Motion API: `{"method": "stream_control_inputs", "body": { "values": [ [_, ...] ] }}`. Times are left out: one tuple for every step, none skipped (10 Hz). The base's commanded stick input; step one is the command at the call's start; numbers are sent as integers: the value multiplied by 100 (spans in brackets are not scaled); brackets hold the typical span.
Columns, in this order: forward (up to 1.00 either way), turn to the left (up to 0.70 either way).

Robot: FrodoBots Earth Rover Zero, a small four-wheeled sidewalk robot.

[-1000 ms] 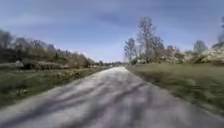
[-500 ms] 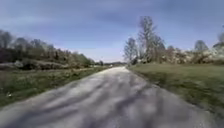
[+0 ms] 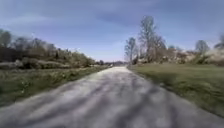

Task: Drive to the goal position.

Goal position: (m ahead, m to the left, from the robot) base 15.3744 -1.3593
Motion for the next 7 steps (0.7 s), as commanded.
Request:
{"method": "stream_control_inputs", "body": {
  "values": [
    [85, 0],
    [85, 0],
    [85, 0],
    [85, 0],
    [85, 0],
    [85, 0],
    [85, 0]
  ]
}}
